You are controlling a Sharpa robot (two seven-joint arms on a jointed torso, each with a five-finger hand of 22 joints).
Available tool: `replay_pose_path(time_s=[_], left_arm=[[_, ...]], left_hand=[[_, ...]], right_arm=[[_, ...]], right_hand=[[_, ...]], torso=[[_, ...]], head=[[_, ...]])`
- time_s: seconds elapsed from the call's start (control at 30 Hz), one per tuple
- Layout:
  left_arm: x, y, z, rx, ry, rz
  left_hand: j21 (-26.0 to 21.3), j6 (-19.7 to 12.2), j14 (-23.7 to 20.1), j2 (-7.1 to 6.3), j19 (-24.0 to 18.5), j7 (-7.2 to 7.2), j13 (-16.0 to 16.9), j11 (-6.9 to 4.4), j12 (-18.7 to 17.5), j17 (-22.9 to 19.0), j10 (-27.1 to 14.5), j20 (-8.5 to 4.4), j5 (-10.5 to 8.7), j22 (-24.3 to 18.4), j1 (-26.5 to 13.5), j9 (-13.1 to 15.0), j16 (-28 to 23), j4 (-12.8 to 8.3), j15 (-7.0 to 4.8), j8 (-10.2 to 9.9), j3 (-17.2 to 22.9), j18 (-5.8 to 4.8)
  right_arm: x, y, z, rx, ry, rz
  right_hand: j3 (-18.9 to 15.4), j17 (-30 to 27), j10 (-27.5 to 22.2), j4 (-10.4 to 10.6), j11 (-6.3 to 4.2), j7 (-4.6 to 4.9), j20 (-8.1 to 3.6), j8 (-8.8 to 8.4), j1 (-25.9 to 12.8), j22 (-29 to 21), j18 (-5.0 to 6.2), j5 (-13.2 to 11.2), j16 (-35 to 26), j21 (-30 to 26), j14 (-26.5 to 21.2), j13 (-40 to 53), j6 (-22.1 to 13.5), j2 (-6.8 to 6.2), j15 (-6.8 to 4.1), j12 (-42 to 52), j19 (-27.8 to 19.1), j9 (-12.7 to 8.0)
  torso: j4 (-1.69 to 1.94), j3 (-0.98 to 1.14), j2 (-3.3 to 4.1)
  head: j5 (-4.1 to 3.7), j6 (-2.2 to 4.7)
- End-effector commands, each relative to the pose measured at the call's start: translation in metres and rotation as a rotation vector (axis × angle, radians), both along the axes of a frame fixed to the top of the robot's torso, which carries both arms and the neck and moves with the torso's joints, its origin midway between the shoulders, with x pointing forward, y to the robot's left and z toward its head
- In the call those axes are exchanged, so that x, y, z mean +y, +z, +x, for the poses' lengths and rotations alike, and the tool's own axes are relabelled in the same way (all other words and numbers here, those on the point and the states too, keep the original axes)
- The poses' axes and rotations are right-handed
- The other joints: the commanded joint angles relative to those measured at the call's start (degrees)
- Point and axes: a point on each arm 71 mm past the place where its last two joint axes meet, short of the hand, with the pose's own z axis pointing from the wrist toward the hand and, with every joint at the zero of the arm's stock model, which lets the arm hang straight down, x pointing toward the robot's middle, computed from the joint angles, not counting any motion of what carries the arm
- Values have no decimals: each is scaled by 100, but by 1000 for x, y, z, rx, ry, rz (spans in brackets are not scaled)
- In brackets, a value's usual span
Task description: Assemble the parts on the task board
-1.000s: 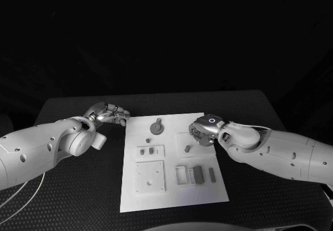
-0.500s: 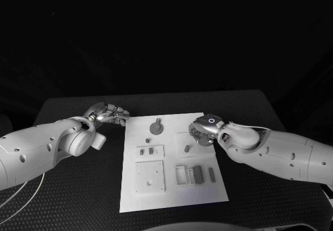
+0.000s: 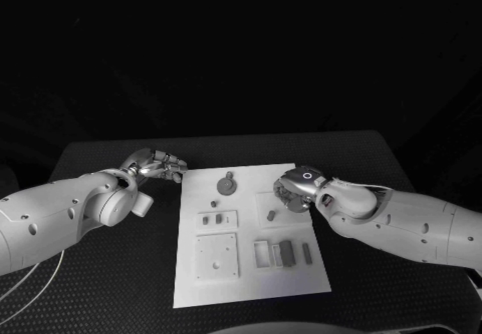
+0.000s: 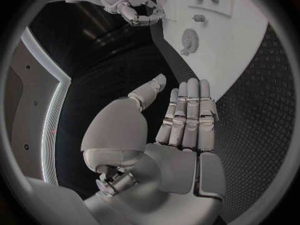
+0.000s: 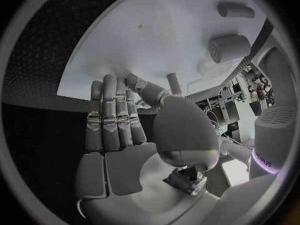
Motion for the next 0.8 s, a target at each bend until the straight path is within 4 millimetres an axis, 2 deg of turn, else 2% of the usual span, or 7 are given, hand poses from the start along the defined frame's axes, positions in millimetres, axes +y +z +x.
replay_pose_path(time_s=[0.03,0.63,0.8], left_arm=[[-1,1,0,-1,-3,-9],[-3,1,0,6,-3,-19],[-2,1,1,7,1,-21]], left_hand=[[-5,-32,45,19,39,-12,-7,-10,-4,9,-31,-17,1,-9,24,-9,-31,13,-1,29,6,25],[-10,-40,54,2,47,-9,-12,-5,-3,56,-40,-18,-3,-29,-27,-17,-61,40,-3,30,-28,19],[-11,-43,55,-2,48,-8,-14,-4,-4,68,-45,-20,-3,-34,-39,-19,-70,45,-3,30,-38,18]], right_arm=[[-4,-17,-7,74,-10,-58],[-4,6,3,103,-40,16],[-4,9,5,140,-54,47]], right_hand=[[11,11,60,-6,-4,-12,-7,44,-72,119,32,4,24,22,59,-309,46,-12,-5,-26,44,12],[8,26,76,-6,-10,-16,-14,46,-83,118,32,4,25,26,71,-297,54,-21,-11,-35,58,28],[9,29,76,-4,-9,-15,-14,44,-87,117,32,5,22,25,69,-295,52,-18,-11,-39,59,31]], torso=[[-4,0,-2],[-1,1,-1],[1,5,1]], head=[[13,3],[34,21],[47,3]])
